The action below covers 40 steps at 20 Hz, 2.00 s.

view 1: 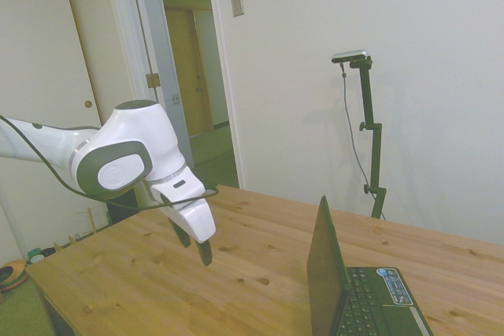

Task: Close the laptop

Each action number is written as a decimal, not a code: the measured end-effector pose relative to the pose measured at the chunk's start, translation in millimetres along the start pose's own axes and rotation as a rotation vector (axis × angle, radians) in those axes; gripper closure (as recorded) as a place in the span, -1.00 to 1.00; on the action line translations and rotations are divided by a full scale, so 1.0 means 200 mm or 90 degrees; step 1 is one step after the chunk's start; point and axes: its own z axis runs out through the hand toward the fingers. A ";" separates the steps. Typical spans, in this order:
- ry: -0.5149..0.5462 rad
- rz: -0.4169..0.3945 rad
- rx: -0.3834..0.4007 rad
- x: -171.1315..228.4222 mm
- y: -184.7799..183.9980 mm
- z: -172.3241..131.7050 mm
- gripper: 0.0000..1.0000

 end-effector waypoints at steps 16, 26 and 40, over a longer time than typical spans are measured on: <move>-0.082 0.321 0.005 0.90 0.16 -0.32 1.00; -0.106 0.389 -0.034 1.23 0.28 -0.30 1.00; -0.114 0.412 -0.043 1.42 0.37 -0.29 1.00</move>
